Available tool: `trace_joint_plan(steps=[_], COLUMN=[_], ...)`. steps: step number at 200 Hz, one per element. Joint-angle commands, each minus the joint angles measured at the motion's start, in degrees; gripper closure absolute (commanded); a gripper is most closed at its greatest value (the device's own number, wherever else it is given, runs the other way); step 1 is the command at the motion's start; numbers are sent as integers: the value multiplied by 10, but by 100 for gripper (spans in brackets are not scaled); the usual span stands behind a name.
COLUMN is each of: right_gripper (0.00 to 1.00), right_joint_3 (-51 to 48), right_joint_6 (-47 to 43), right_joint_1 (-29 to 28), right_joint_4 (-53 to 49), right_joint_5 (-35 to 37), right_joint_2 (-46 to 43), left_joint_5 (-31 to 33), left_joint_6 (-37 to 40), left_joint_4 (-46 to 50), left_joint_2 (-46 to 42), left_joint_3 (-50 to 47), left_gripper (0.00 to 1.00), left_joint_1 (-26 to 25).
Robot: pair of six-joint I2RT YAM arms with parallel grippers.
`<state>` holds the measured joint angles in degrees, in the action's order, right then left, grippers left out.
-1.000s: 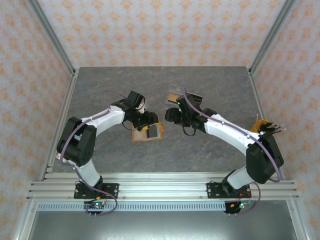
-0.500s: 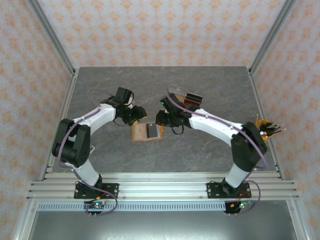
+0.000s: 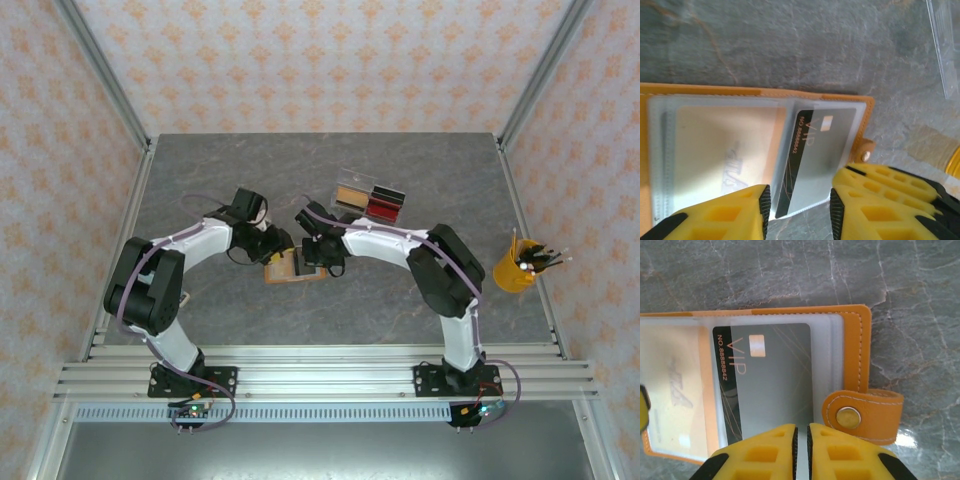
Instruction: Take the credit cards out of the card holder
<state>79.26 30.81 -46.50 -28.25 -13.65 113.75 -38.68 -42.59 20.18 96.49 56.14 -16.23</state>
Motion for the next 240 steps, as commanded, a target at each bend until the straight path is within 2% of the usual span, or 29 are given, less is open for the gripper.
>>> trace_joint_plan(steps=[1, 55, 200, 240], right_gripper=[86, 86, 86, 86], right_joint_3=[20, 10, -39, -43], right_joint_6=[-1, 5, 34, 37], right_joint_1=[6, 15, 41, 42], right_joint_4=[-17, -13, 36, 37], right_joint_5=[18, 8, -63, -65], right_joint_2=[18, 31, 33, 34], left_joint_5=[-22, -8, -28, 1], left_joint_6=[18, 27, 27, 36], left_joint_4=[-5, 6, -41, -22], left_joint_2=[13, 44, 83, 74], left_joint_3=[12, 25, 21, 20], left_gripper=[64, 75, 77, 77], left_joint_1=[-11, -22, -22, -22])
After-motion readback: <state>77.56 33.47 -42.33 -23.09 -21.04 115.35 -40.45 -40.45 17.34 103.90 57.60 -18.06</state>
